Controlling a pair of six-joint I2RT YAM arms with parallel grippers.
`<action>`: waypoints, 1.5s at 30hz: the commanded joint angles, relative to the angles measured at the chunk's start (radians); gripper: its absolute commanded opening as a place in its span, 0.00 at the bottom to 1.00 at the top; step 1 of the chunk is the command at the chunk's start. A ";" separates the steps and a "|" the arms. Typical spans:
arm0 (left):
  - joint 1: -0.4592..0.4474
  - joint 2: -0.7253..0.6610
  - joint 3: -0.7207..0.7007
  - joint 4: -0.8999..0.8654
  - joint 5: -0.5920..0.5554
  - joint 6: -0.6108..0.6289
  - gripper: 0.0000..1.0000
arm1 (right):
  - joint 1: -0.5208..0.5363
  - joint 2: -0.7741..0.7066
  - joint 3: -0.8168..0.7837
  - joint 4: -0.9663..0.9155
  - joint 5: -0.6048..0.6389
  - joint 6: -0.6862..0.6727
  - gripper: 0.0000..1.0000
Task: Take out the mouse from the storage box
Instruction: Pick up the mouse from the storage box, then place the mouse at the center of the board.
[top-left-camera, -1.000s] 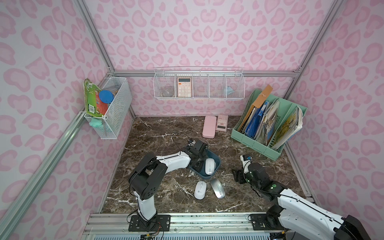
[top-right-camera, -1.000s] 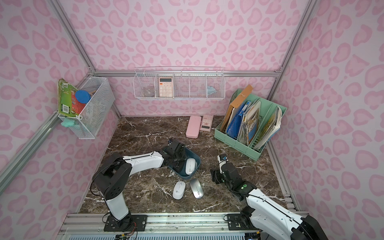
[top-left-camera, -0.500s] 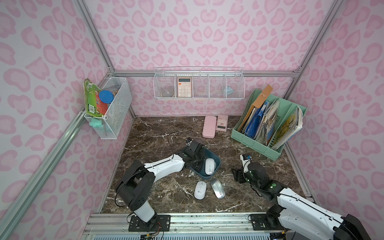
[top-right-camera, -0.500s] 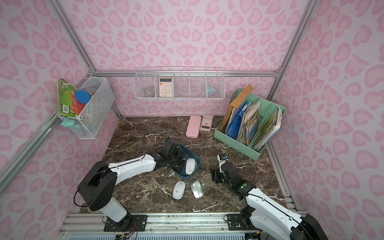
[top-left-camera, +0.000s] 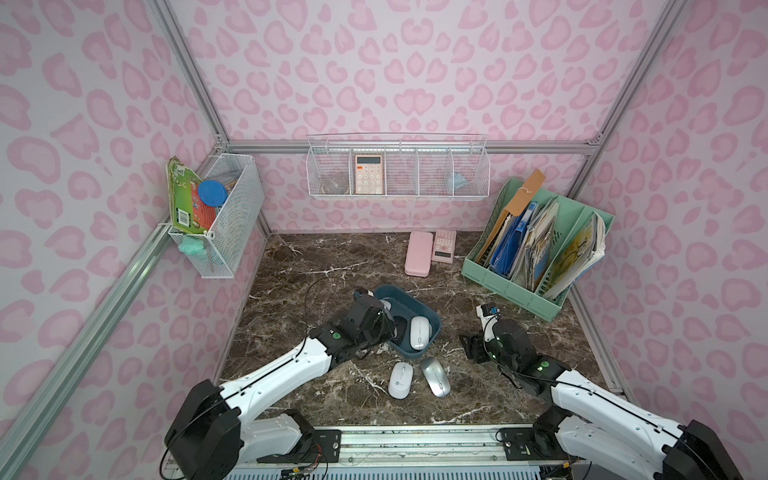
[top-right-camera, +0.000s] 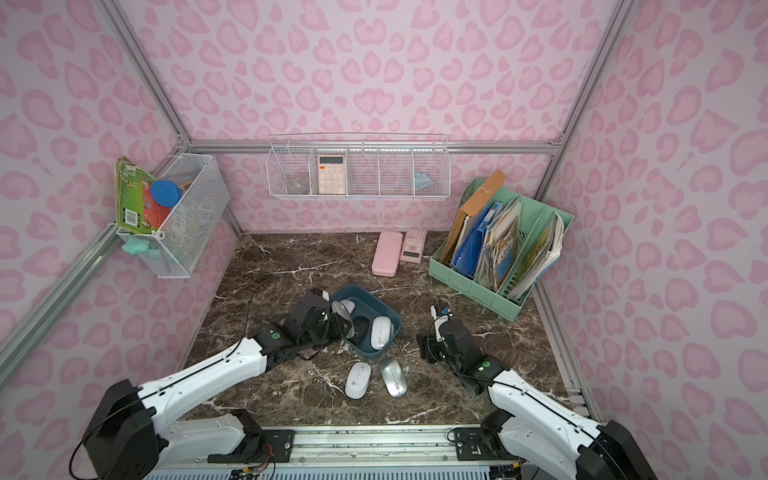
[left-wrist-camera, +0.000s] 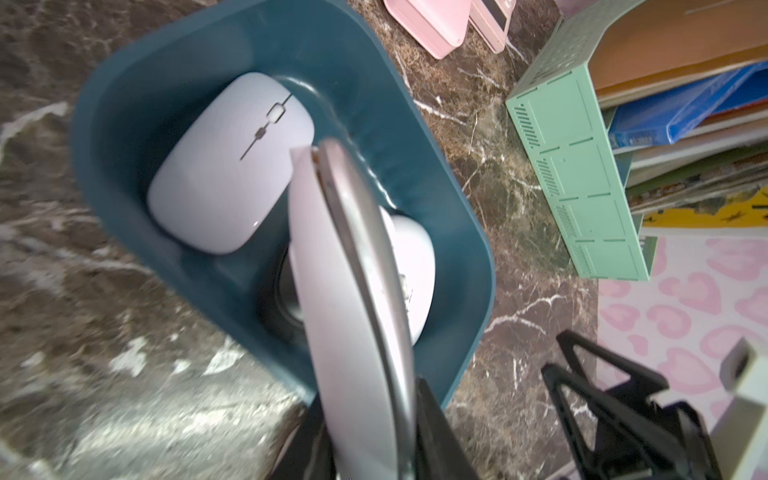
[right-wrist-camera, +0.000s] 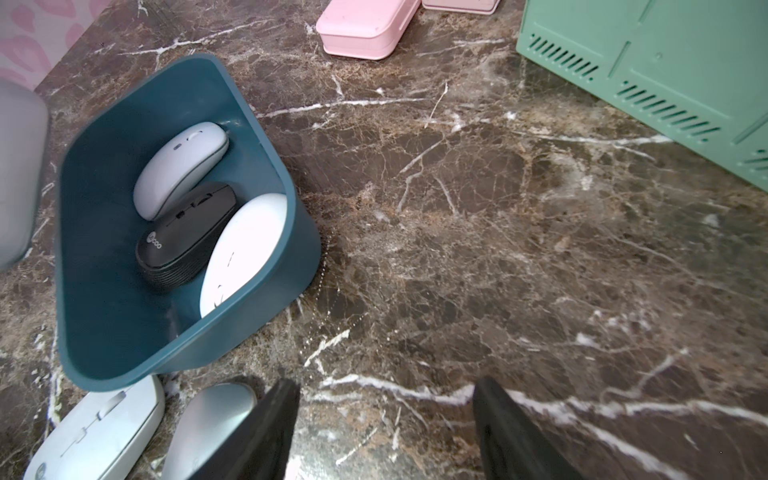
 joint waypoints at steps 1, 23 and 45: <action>-0.002 -0.115 -0.046 -0.143 0.041 0.033 0.21 | 0.007 0.012 0.003 0.035 -0.014 0.018 0.70; 0.000 -0.291 -0.326 -0.160 0.303 0.005 0.22 | 0.150 0.212 0.136 0.028 0.044 0.053 0.70; 0.011 -0.254 -0.429 -0.081 0.299 0.016 0.37 | 0.202 0.307 0.211 -0.019 0.085 0.070 0.71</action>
